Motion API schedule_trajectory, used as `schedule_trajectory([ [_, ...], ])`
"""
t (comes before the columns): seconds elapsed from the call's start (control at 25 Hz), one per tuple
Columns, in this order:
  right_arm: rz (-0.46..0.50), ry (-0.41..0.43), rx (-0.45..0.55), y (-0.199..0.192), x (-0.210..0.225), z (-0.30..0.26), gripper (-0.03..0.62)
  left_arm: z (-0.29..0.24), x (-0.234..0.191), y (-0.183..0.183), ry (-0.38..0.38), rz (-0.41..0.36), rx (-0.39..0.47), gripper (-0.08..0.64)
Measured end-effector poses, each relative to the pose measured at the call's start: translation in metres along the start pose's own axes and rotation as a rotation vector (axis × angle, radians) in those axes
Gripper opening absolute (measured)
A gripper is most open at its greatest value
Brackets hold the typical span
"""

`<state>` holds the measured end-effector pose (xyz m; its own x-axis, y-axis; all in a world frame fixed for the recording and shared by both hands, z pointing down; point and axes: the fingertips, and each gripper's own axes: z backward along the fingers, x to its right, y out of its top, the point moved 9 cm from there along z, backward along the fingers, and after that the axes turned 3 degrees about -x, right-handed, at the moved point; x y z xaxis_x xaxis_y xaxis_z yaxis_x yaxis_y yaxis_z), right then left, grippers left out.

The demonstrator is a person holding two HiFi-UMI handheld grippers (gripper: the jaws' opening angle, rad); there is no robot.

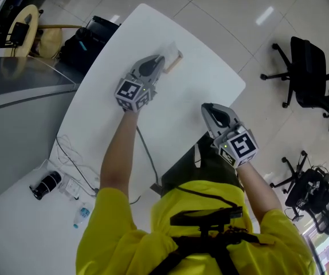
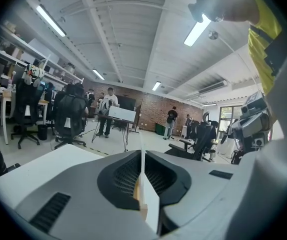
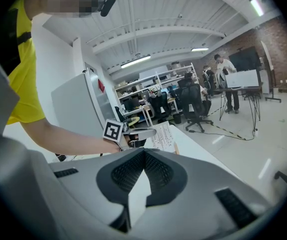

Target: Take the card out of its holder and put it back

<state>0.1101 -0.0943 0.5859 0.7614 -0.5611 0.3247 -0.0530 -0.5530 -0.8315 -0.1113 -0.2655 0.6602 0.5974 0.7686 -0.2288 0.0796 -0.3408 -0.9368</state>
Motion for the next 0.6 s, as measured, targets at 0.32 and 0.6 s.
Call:
schedule_trajectory([
  [0.32, -0.007, 0.010, -0.005, -0.003, 0.008, -0.008, 0.003, -0.009, 0.002, -0.019, 0.033, 0.046, -0.013, 0.151],
  [0.6, 0.016, 0.020, 0.035, 0.035, 0.006, -0.001, 0.003, 0.030, 0.011, 0.021, 0.157, 0.077, 0.049, 0.196],
])
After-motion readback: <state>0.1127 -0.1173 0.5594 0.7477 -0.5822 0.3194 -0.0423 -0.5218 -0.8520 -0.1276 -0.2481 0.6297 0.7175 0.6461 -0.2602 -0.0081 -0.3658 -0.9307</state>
